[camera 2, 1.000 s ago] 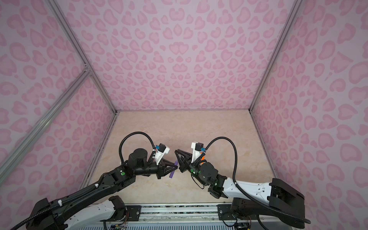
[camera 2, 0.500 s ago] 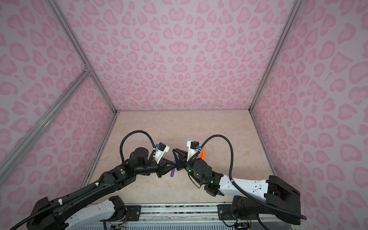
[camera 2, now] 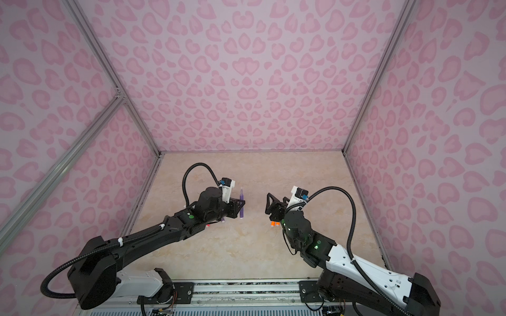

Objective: Insert the pens into the pen caps
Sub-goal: 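Lift the right gripper away from the capped purple marker, then lower the capped purple marker beside the orange highlighters and open the left gripper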

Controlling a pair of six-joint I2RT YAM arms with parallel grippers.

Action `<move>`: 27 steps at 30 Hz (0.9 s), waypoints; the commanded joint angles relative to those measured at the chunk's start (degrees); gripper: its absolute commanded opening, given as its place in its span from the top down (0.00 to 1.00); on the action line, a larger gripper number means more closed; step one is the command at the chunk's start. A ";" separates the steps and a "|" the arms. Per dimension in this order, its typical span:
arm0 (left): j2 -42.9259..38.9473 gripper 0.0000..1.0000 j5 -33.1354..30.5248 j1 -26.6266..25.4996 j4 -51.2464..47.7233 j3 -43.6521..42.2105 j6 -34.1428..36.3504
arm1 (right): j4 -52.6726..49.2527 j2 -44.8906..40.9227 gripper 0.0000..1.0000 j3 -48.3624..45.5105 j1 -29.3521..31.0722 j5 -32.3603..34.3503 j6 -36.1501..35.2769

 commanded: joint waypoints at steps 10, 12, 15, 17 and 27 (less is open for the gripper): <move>20.65 0.96 5.95 -1.68 -8.69 12.65 -2.69 | -5.08 -11.21 0.23 -4.52 -5.26 5.63 -2.68; 23.19 0.96 7.82 -1.77 -8.67 13.84 -3.41 | -5.25 -10.96 0.23 -4.41 -5.78 4.97 -2.76; 26.79 0.96 9.46 -1.76 -9.16 16.42 -3.15 | -5.60 -10.43 0.23 -3.90 -6.14 4.32 -3.08; 29.21 0.97 10.15 -1.74 -10.02 18.42 -2.56 | -5.31 -10.12 0.23 -3.81 -6.41 3.75 -3.37; 40.23 0.97 18.94 -1.77 -10.97 26.45 -2.06 | -4.88 -7.17 0.24 -3.18 -8.26 0.20 -2.28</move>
